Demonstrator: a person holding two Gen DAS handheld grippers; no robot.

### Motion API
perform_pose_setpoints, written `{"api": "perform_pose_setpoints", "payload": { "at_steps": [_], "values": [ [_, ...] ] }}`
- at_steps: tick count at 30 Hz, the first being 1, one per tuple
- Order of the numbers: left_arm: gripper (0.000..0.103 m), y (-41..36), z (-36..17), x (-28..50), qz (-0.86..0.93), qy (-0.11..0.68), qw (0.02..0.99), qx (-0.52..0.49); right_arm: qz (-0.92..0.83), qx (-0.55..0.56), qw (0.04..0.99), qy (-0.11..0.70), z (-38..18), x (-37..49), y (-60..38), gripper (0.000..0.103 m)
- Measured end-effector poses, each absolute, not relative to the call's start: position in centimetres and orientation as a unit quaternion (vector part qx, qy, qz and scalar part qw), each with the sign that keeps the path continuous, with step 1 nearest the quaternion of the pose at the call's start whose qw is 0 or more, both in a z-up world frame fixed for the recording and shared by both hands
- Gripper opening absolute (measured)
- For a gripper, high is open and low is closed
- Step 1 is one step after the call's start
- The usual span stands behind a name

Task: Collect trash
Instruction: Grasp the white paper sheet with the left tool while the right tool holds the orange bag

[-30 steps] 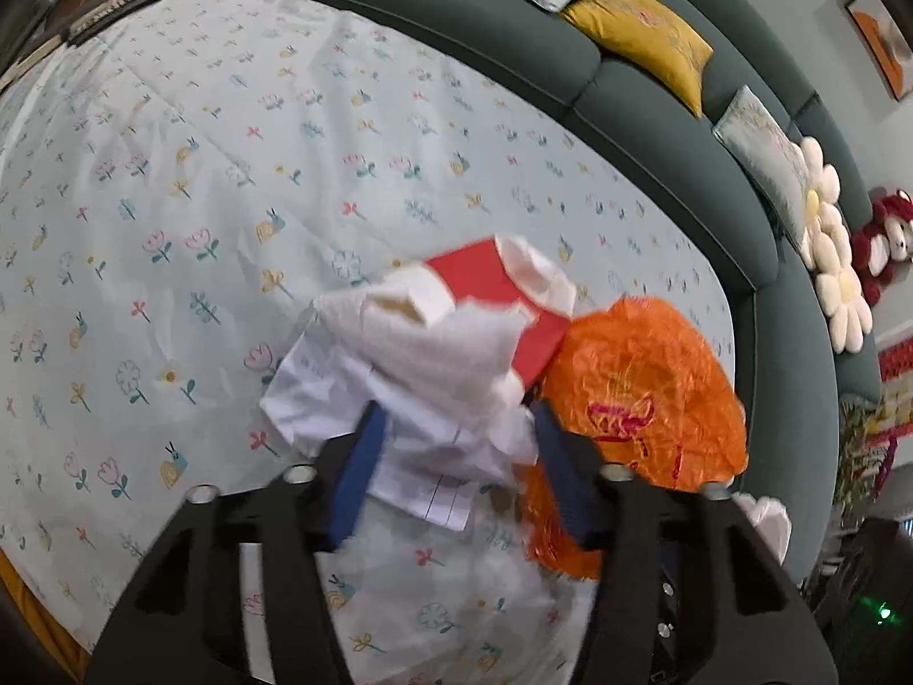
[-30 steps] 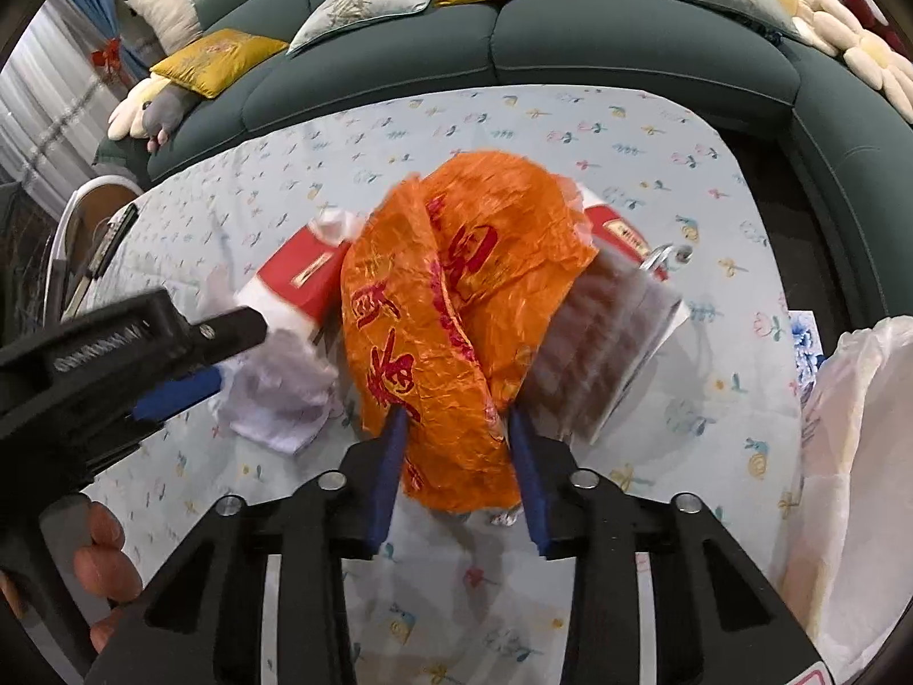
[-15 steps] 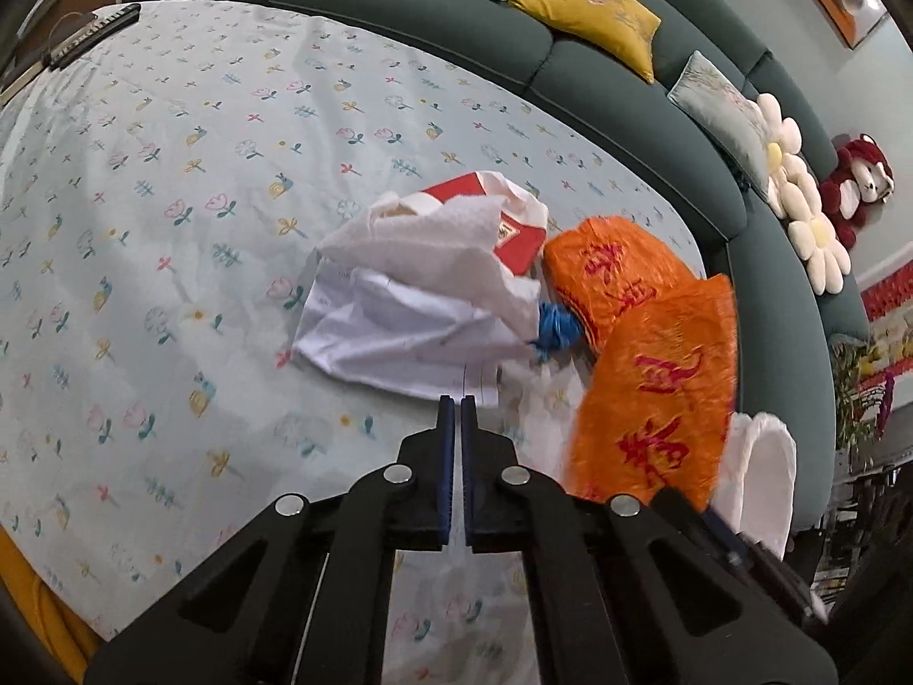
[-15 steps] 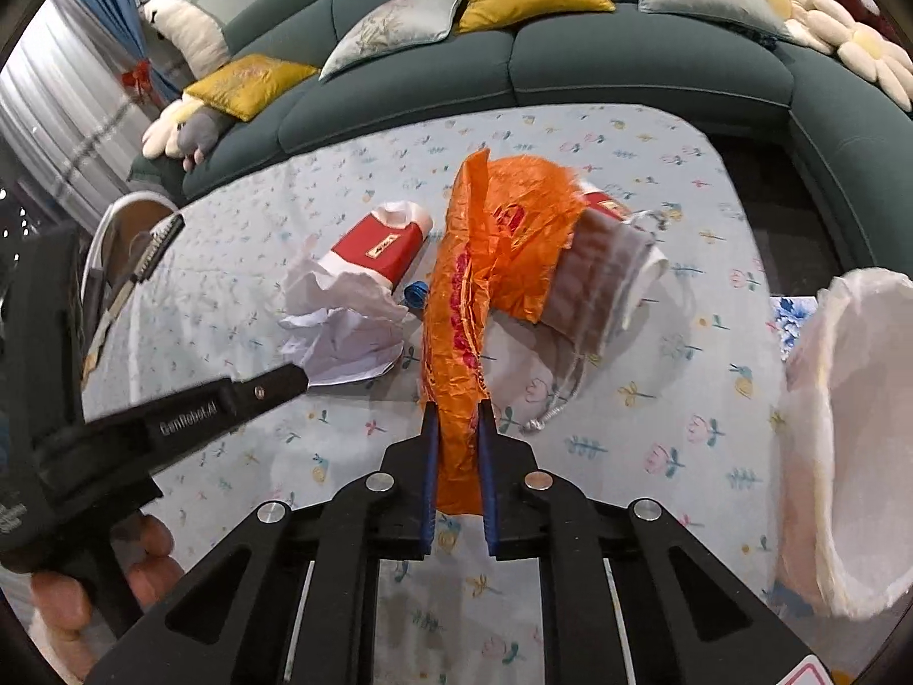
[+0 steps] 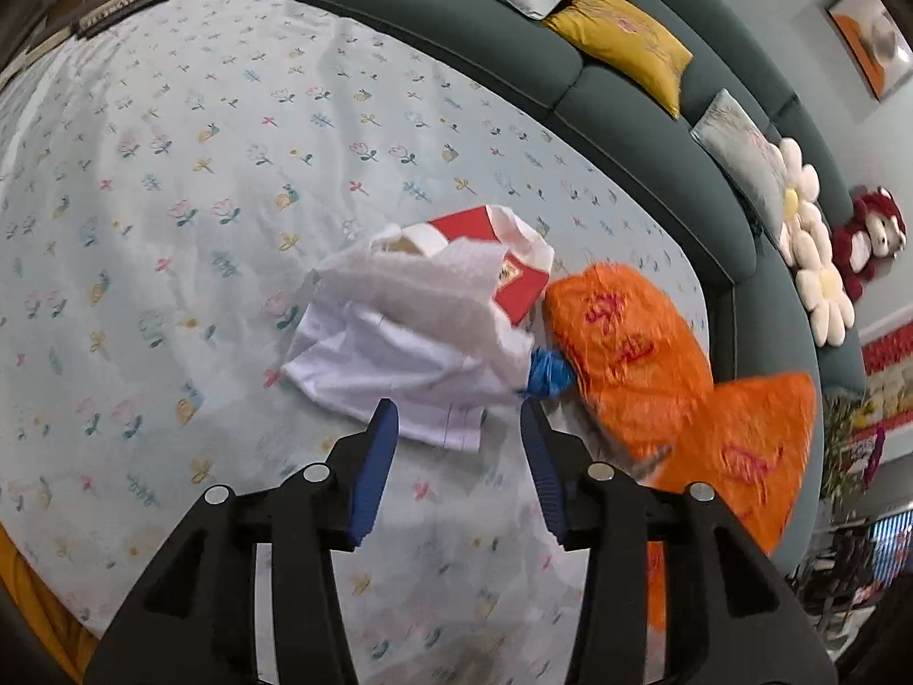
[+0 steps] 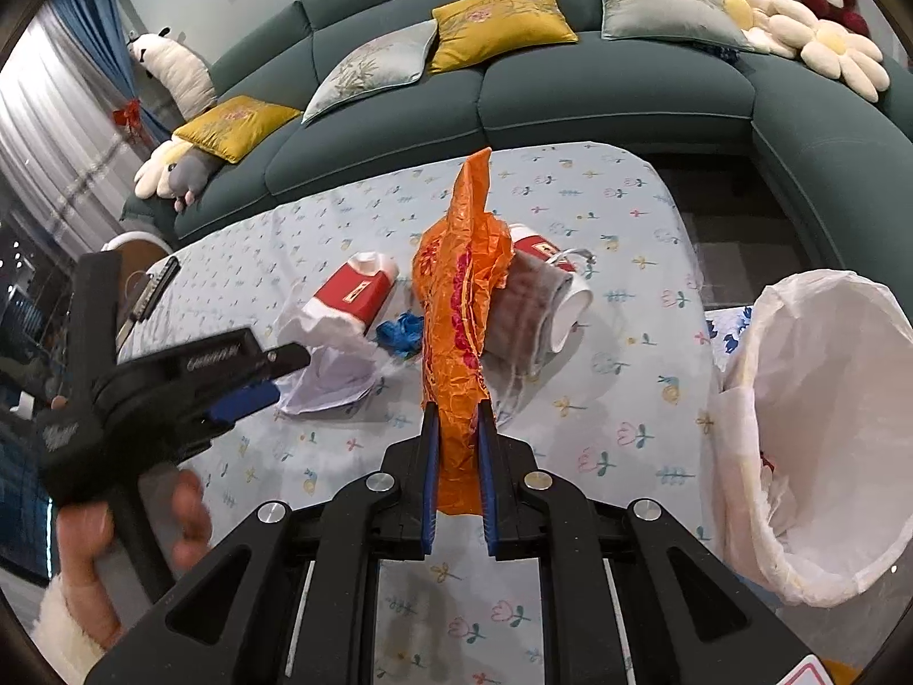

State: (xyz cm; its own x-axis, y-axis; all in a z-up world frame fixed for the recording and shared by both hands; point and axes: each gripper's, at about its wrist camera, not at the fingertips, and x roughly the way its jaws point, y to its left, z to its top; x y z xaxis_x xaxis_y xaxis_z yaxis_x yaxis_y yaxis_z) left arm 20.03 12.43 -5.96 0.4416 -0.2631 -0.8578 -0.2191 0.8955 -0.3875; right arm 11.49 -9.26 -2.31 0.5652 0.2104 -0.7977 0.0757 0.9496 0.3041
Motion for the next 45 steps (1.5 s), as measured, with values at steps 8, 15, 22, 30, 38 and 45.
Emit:
{"api": "perform_pose_setpoints", "payload": {
  "at_steps": [8, 15, 22, 30, 38, 45],
  "values": [
    [0.036, 12.8, -8.3, 23.1, 0.019, 0.544, 0.804, -0.239, 0.038, 0.162, 0.866, 0.471, -3.3, 12.6, -10.0, 0.012],
    [0.031, 12.5, -8.2, 21.4, -0.007, 0.541, 0.813, -0.213, 0.046, 0.164, 0.862, 0.478, -4.1, 12.8, -9.0, 0.012],
    [0.013, 12.5, -9.5, 18.2, -0.019, 0.565, 0.799, -0.205, 0.05, 0.165, 0.86, 0.48, -4.0, 11.6, -8.4, 0.012],
    [0.013, 12.8, -9.6, 17.8, -0.029, 0.558, 0.8, -0.218, 0.044, 0.166, 0.861, 0.479, -4.0, 10.0, -8.9, 0.012],
    [0.015, 11.7, -9.2, 19.7, -0.041, 0.551, 0.801, -0.23, 0.042, 0.166, 0.86, 0.48, -4.1, 10.1, -9.4, 0.012],
    [0.005, 10.0, -8.1, 19.9, -0.064, 0.535, 0.819, -0.197, 0.043, 0.172, 0.86, 0.479, -4.1, 10.4, -9.6, 0.012]
  ]
}}
